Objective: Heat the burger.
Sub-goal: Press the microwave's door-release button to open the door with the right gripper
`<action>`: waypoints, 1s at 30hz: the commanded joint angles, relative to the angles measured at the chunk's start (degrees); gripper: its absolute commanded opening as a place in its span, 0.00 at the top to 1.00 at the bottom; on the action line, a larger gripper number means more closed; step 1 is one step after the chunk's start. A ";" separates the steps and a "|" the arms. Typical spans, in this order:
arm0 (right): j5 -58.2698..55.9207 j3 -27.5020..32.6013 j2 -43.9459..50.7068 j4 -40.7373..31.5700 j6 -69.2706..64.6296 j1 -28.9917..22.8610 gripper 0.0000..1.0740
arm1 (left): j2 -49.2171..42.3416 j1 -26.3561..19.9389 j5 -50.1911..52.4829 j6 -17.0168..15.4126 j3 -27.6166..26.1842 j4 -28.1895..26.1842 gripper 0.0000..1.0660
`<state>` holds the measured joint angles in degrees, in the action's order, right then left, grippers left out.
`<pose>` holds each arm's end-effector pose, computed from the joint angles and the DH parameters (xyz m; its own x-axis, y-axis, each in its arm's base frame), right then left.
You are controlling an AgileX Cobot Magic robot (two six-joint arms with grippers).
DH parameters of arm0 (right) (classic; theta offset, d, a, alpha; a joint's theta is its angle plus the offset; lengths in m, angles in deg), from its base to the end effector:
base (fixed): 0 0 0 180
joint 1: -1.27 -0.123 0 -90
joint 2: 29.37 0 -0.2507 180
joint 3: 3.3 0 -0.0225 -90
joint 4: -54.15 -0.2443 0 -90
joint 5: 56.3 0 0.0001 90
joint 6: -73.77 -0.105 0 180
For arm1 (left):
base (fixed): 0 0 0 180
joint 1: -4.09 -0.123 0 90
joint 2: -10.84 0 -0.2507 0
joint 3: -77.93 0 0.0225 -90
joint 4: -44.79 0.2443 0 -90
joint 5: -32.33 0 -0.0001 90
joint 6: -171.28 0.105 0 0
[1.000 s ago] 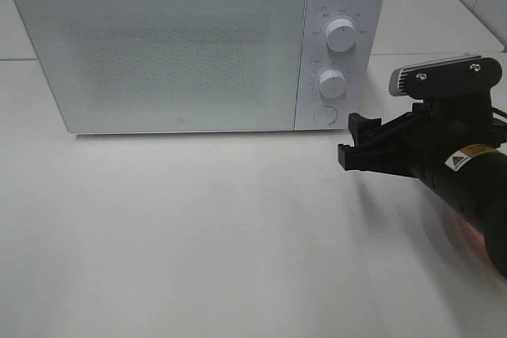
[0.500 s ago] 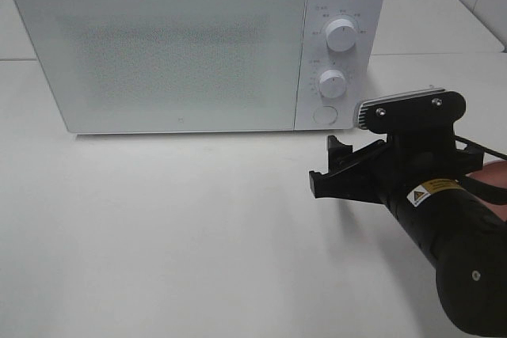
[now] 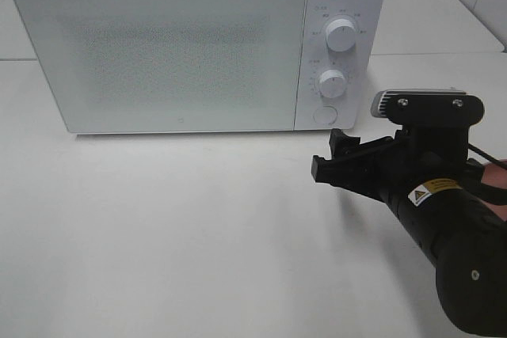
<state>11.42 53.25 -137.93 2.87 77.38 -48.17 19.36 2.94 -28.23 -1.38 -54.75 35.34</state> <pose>0.2093 0.1280 0.1074 -0.2197 0.1368 -0.9659 0.0012 0.9902 0.1399 0.0352 -0.0143 0.2702 -0.4338 0.0373 -0.9003 0.1288 0.9914 -0.0210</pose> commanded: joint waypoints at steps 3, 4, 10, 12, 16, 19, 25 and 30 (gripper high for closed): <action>0.46 -0.57 0.11 0.11 -17.82 -0.23 0.36 | -1.38 -0.06 0.97 -0.06 0.17 -0.46 0.21; 0.46 -0.57 0.11 0.11 -20.68 -0.23 0.38 | -1.38 -0.06 0.97 -0.06 0.17 -0.46 0.21; 0.40 -0.57 0.11 0.06 -35.07 -0.23 0.51 | -1.38 -0.06 0.97 -0.06 0.17 -0.46 0.21; 0.29 -0.57 0.11 0.06 -45.26 -0.23 0.61 | -1.38 -0.06 0.97 -0.06 0.17 -0.46 0.21; -1.43 -0.57 0.11 0.11 -57.98 -0.23 0.76 | -1.38 -0.06 0.97 -0.06 0.17 -0.46 0.21; -2.86 -0.57 0.11 0.11 -64.63 -0.23 0.85 | -1.38 -0.06 0.97 -0.06 0.17 -0.46 0.21; -4.18 -0.57 0.11 0.11 -71.68 -0.23 0.91 | -1.38 -0.06 0.97 -0.06 0.17 -0.46 0.21; -5.84 -0.57 0.11 0.23 -74.54 -0.23 1.00 | -1.38 -0.06 0.97 -0.06 0.17 -0.46 0.21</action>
<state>6.04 53.25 -137.98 2.87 3.53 -48.17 19.36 2.94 -28.23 -1.38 -54.75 35.34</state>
